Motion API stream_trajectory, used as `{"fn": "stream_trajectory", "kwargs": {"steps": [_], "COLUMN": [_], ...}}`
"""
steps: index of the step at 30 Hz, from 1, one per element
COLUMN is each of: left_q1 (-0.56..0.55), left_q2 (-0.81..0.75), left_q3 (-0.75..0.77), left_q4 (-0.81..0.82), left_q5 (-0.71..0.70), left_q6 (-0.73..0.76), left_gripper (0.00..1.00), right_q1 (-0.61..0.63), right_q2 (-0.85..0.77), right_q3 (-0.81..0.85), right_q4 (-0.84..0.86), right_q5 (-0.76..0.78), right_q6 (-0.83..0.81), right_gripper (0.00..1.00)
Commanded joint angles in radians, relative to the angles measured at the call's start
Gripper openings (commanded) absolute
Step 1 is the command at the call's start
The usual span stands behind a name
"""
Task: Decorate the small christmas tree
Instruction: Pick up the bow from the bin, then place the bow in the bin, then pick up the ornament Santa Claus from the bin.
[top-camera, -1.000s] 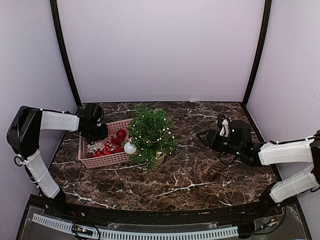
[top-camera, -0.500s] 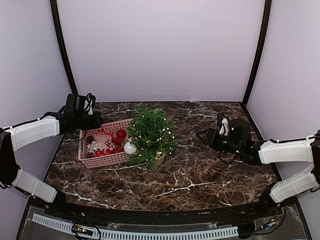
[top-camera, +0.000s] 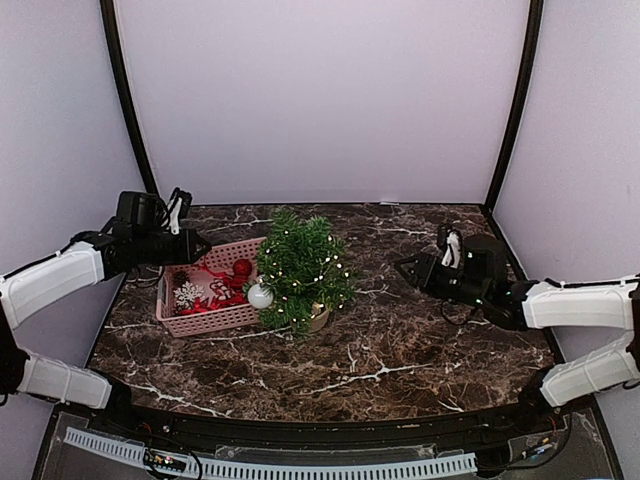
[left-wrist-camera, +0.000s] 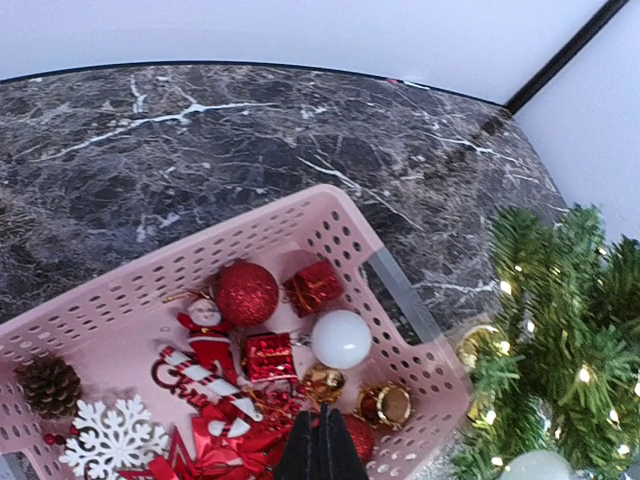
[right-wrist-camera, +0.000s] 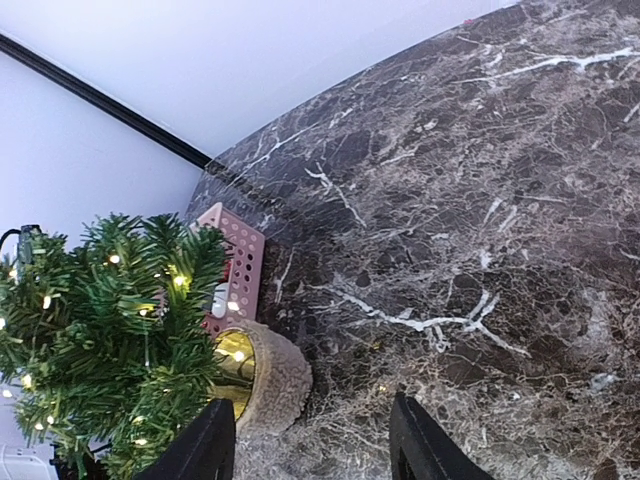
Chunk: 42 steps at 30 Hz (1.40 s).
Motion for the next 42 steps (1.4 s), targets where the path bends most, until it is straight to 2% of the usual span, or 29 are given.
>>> {"fn": "stream_trajectory", "kwargs": {"steps": [1, 4, 7, 12, 14, 19, 21, 22, 23, 24, 26, 29, 32, 36, 39, 42], "left_q1": [-0.002, -0.005, -0.005, -0.006, -0.005, -0.005, -0.005, -0.006, -0.006, -0.006, -0.006, -0.006, -0.006, -0.006, -0.005, -0.004], "left_q2": [-0.124, -0.203, -0.223, -0.116, -0.057, 0.043, 0.084, 0.094, 0.108, 0.115, 0.131, 0.169, 0.235, 0.353, 0.412, 0.429], "left_q3": [-0.031, -0.049, -0.06, -0.039, -0.036, -0.068, -0.065, -0.061, -0.05, -0.038, -0.019, 0.0, 0.041, 0.092, 0.114, 0.108], "left_q4": [0.001, 0.029, 0.019, -0.134, -0.157, -0.113, -0.106, -0.105, -0.104, -0.1, -0.077, -0.021, 0.041, 0.093, 0.117, 0.146], "left_q5": [0.186, 0.238, 0.201, -0.078, -0.123, -0.113, -0.122, -0.125, -0.132, -0.132, -0.124, -0.078, -0.042, -0.037, -0.123, -0.188], "left_q6": [0.044, 0.045, 0.056, 0.038, 0.026, 0.001, 0.0, -0.001, -0.001, -0.001, 0.001, -0.009, -0.047, -0.115, -0.155, -0.187], "left_gripper": [0.0, 0.0, 0.0, 0.0, 0.0, 0.0, 0.1, 0.26, 0.35, 0.5, 0.62, 0.7, 0.69, 0.6, 0.5, 0.46], "right_q1": [-0.004, -0.003, -0.003, 0.003, 0.007, 0.018, 0.02, 0.02, 0.021, 0.021, 0.021, 0.021, 0.023, 0.026, 0.028, 0.029], "right_q2": [-0.063, -0.092, -0.11, -0.127, -0.13, -0.132, -0.133, -0.135, -0.135, -0.135, -0.134, -0.123, -0.108, -0.099, -0.098, -0.099], "right_q3": [0.037, 0.058, 0.06, 0.014, 0.002, -0.004, -0.002, -0.002, -0.003, -0.002, -0.002, 0.002, 0.007, 0.011, 0.01, 0.01], "right_q4": [-0.015, -0.05, -0.069, -0.034, -0.023, -0.029, -0.036, -0.038, -0.039, -0.04, -0.04, -0.032, -0.017, -0.007, -0.005, -0.003], "right_q5": [-0.04, -0.046, -0.046, -0.043, -0.039, -0.021, -0.013, -0.01, -0.008, -0.005, 0.0, 0.001, -0.004, -0.004, -0.004, -0.004], "right_q6": [-0.065, -0.111, -0.123, -0.089, -0.078, -0.077, -0.078, -0.078, -0.076, -0.076, -0.076, -0.073, -0.07, -0.067, -0.062, -0.059], "right_gripper": [0.55, 0.6, 0.63, 0.63, 0.62, 0.62, 0.62, 0.62, 0.62, 0.62, 0.63, 0.63, 0.63, 0.64, 0.64, 0.64]}}
